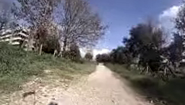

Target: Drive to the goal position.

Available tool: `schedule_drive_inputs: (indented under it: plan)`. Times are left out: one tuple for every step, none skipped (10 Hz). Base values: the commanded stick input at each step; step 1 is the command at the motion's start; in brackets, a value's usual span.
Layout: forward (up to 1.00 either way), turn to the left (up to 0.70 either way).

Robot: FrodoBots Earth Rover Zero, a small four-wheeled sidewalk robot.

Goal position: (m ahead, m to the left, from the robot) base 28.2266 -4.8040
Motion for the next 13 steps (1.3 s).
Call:
schedule_drive_inputs:
  plan:
    - [0.65,0.00]
    - [0.65,0.00]
    - [0.65,-0.11]
    - [0.65,-0.30]
    - [0.65,-0.20]
    - [0.65,-0.08]
    - [0.65,0.00]
    - [0.65,0.00]
    - [0.65,0.00]
    - [0.65,0.00]
    - [0.65,0.00]
    - [0.65,0.00]
    - [0.65,0.00]
